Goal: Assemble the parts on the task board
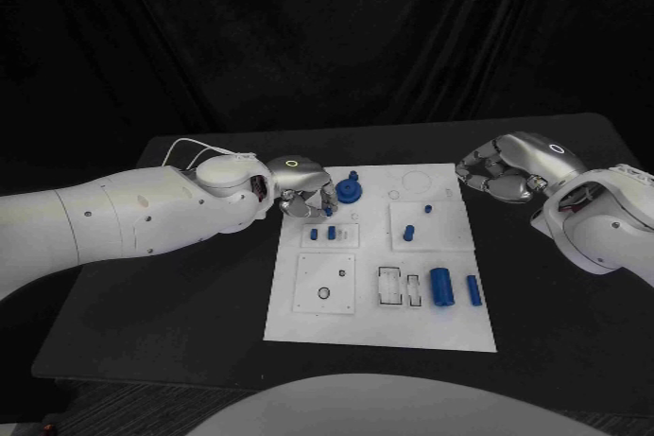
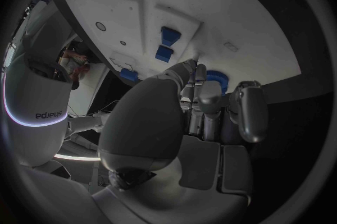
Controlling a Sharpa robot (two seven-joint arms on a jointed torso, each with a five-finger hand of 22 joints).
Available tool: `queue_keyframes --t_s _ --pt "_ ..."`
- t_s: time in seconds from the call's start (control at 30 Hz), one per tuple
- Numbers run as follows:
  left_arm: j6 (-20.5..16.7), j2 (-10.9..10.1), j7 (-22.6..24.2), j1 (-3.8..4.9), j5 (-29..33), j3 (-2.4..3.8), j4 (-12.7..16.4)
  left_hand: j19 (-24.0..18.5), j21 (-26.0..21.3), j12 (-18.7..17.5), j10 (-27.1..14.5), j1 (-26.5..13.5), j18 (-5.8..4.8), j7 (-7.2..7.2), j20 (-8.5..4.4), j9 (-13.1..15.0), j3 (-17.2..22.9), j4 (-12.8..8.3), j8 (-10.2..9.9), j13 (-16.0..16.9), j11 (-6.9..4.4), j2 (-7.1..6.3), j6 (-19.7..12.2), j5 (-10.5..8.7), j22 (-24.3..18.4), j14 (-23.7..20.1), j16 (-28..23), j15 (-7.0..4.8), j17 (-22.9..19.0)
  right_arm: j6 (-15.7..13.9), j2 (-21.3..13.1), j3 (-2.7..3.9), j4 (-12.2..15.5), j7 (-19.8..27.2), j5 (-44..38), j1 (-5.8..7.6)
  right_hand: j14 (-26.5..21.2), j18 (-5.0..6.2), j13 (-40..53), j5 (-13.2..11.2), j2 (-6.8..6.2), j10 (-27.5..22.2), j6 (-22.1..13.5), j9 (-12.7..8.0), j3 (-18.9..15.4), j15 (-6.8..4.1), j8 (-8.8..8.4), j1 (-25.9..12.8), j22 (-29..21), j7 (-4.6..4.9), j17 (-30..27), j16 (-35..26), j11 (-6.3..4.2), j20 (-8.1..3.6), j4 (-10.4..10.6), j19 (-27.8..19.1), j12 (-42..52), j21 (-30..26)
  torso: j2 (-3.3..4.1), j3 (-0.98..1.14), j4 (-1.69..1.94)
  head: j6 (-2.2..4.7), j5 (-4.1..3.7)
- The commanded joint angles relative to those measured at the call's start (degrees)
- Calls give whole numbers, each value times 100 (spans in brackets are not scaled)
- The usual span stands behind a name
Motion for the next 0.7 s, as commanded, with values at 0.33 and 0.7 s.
queue_keyframes --t_s 0.33,0.7 --pt "193 27 -58 -74 10 1 -29 -54 -45 -77 2 -32 60 33 8 -12 63 -30 8 -25 20 -33 -33 -22 1016 -71 -47 8 -41 10 0 4 -1 -50 -9 -17 79 106 920 20 -2 372 14 5 4 -27 -13 53 991 23 -5 -17 37 -36 -22 66 -33 -28 -4 -3 1 1 -3" --pt "173 26 -89 -94 10 1 -44 -60 -54 -117 2 3 61 29 8 -24 104 -70 -12 -43 21 -38 -43 17 1016 -80 -46 7 -42 30 4 4 -5 -47 -9 -21 79 106 920 20 -2 372 14 5 4 -27 -13 53 991 23 -5 -17 37 -36 -22 66 -33 -28 0 -3 0 1 8"
